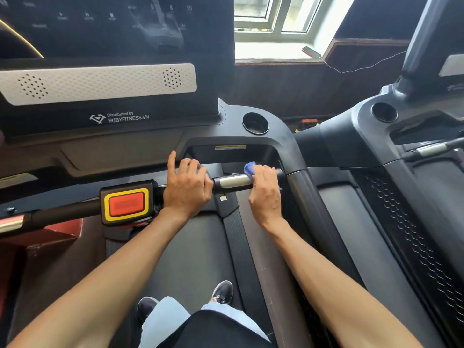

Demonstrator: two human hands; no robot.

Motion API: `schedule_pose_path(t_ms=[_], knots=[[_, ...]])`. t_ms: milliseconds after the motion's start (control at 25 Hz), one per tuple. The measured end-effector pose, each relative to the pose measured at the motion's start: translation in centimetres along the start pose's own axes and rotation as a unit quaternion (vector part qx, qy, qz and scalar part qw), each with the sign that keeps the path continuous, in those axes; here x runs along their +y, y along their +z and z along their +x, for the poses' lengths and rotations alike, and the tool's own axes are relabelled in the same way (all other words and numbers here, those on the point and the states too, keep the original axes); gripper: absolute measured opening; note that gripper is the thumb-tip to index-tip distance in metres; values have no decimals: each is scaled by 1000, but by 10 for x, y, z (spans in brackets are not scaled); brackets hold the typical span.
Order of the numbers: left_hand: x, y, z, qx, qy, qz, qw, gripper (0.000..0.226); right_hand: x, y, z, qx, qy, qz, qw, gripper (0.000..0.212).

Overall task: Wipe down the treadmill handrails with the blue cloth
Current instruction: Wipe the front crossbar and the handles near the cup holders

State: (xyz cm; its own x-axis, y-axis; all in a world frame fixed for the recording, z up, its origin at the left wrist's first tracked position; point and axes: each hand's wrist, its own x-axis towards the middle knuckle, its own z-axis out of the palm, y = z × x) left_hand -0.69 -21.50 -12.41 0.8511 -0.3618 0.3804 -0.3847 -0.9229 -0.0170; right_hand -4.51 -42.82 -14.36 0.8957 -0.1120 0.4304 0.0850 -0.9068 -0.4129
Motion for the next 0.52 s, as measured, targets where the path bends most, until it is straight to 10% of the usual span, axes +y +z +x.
schedule_pose_path(t_ms=[320,520], knots=[[-2,0,0,10,-3,-8,1000,34,-57,21,1,-19,-165,53,985,24],[-1,-1,1,14,-8,-21,1000,29,8,-6,6,-36,-45,17,998,32]])
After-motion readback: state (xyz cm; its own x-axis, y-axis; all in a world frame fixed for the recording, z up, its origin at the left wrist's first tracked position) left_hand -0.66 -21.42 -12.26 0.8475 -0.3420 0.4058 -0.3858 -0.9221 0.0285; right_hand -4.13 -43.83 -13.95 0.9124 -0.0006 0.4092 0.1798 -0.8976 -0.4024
